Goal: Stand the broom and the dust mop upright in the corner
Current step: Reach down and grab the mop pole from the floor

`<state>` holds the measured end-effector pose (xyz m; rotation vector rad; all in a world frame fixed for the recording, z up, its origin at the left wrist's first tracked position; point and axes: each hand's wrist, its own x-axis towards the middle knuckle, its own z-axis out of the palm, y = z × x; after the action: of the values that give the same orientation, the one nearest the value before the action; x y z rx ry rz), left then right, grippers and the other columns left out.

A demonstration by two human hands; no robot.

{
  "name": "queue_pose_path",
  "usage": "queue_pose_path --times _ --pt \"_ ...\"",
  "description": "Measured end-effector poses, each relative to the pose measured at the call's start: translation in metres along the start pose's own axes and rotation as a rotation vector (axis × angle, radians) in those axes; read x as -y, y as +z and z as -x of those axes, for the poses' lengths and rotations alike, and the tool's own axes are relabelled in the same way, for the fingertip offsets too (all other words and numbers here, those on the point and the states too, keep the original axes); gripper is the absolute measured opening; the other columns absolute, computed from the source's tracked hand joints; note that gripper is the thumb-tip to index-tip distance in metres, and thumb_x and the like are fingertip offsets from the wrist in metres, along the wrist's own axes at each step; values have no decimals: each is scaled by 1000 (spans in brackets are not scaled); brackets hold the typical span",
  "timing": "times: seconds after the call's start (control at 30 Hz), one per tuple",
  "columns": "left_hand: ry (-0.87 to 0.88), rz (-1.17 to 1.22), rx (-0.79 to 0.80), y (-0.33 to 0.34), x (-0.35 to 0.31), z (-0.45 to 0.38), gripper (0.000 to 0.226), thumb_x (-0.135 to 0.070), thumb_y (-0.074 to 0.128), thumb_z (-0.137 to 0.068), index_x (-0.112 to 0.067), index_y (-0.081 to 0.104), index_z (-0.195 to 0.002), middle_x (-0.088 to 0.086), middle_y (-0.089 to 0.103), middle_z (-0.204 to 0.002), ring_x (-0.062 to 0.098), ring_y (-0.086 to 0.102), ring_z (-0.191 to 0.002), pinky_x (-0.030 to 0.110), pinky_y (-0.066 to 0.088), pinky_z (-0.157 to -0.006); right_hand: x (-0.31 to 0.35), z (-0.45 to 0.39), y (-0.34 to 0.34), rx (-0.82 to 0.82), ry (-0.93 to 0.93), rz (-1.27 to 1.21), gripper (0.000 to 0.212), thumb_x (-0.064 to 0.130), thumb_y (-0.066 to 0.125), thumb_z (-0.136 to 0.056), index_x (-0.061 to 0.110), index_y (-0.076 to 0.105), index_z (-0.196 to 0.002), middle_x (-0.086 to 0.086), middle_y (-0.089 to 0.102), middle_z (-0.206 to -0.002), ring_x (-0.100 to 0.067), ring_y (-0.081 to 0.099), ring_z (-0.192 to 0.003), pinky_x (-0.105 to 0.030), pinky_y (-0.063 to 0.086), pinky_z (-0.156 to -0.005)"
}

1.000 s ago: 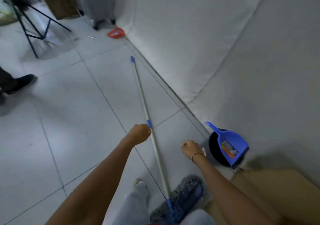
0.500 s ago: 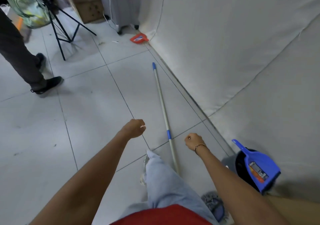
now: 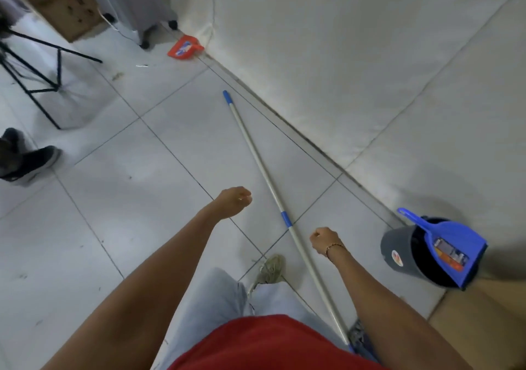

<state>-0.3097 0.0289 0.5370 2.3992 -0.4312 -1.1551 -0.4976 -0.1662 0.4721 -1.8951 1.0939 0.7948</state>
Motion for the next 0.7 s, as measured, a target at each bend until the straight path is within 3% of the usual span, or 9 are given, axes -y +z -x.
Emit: queue_pose_path --times 0.13,0.3,0.4,0.5,0.6,0.7 --pt "-132 351 88 -16 -12 -43 12 -19 51 -92 -14 57 -101 7 57 -104 25 58 -95 29 44 -72 5 -17 -9 -30 55 -150 29 16 43 -89 -3 64 -98 -23 69 -102 -36 66 -97 -40 54 -85" --pt "-160 411 172 -28 -22 -99 29 -19 51 -94 -9 53 -122 6 56 -112 22 58 -95 29 46 -77 -7 -37 -21 -65 178 -245 30 12 43 -91 -6 64 -103 -26 68 -106 -38 65 -99 -44 52 -91" --pt "-198 479 210 -29 -23 -136 15 -12 49 -94 -12 52 -109 9 53 -107 20 56 -81 26 45 -70 -12 -50 -23 -89 272 -282 30 13 44 -91 -5 64 -103 -24 68 -105 -36 65 -97 -44 53 -91" --pt "-269 599 263 -26 -20 -170 16 -7 47 -95 -13 46 -110 6 54 -96 21 55 -77 29 44 -71 -11 -65 -20 -87 321 -312 30 16 45 -93 -3 65 -104 -25 68 -108 -36 64 -99 -45 52 -94" --pt "-350 722 288 -15 -11 -209 10 -8 42 -97 -13 51 -99 2 55 -88 22 56 -76 31 44 -72 -7 -93 -13 -53 339 -273 32 21 43 -94 5 65 -111 -19 65 -119 -33 60 -109 -37 47 -96" --pt "-412 858 236 4 -4 -253 26 -10 34 -97 -18 52 -81 2 55 -87 22 56 -78 34 44 -75 -8 -137 -4 -60 302 -214 31 21 43 -94 7 65 -110 -18 64 -122 -34 59 -111 -36 46 -96"
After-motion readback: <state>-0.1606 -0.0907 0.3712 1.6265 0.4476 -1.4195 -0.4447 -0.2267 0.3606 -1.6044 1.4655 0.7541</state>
